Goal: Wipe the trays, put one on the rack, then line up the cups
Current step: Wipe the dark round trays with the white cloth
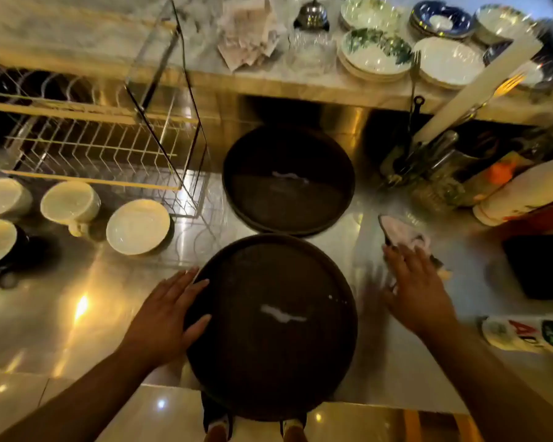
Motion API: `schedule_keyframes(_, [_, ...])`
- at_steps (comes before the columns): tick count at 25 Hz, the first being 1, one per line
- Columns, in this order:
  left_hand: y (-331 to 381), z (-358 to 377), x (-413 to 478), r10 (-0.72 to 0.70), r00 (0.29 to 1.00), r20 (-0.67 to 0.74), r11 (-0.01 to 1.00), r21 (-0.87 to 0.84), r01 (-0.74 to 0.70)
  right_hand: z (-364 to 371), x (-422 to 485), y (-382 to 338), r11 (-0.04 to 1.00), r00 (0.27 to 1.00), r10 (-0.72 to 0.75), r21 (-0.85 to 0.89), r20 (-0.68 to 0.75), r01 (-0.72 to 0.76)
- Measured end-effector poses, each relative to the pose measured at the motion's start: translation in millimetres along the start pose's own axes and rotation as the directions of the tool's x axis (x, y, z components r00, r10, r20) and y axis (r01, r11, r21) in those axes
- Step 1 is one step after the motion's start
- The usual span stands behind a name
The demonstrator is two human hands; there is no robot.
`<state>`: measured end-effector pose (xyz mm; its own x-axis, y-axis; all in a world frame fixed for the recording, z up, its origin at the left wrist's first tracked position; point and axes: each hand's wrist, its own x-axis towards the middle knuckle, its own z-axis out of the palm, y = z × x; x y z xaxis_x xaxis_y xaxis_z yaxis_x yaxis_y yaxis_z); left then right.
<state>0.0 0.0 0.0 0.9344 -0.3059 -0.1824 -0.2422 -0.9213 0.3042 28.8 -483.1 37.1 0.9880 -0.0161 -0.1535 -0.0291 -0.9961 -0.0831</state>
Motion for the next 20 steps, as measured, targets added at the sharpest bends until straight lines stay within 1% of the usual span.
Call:
schedule_keyframes(1, [-2.4,3.3,3.7,0.037,0.999,0.020,0.998,0.041,-0.037,1.2,12.2,8.6,0.999,1.000,-0.006,-0.033,0.012,0.006])
schedule_keyframes(2, [-3.0,6.4,5.5,0.050,0.998,0.028,0.996,0.066,-0.052,0.0,19.0,15.4,0.998,0.999,0.027,-0.056,0.043,-0.025])
schedule_keyframes(4, [-5.6,10.2,6.9,0.063,0.998,0.030,0.996,0.067,-0.065,-1.4,34.2,31.8,0.996,0.992,0.067,-0.065,0.105,-0.060])
schedule_keyframes(5, [-5.4,14.9,6.1,0.053,0.998,0.031,0.997,0.054,-0.055,2.3,36.5,35.1,0.997,0.992,0.068,-0.051,0.111,-0.063])
schedule_keyframes(8, [-2.7,23.1,3.5,0.048,0.999,0.004,0.998,0.032,-0.048,18.5,31.7,36.4,0.998,0.996,0.066,-0.009,0.064,-0.066])
schedule_keyframes(11, [-2.5,27.5,4.6,0.023,1.000,-0.002,0.999,0.024,-0.023,25.3,35.5,36.4,0.985,0.982,0.171,-0.031,0.075,-0.169])
schedule_keyframes(13, [-2.5,30.1,4.2,0.031,0.999,-0.013,0.999,0.024,-0.031,26.5,36.3,36.7,0.974,0.970,0.227,-0.002,0.084,-0.228])
schedule_keyframes(18, [-4.8,35.4,4.2,0.027,0.999,-0.019,1.000,0.016,-0.027,26.2,36.6,33.8,0.978,0.977,0.209,0.018,0.036,-0.210])
schedule_keyframes(20, [-5.5,36.6,4.1,0.024,0.999,-0.022,1.000,0.011,-0.024,24.8,38.0,35.1,0.974,0.974,0.223,0.019,0.050,-0.224])
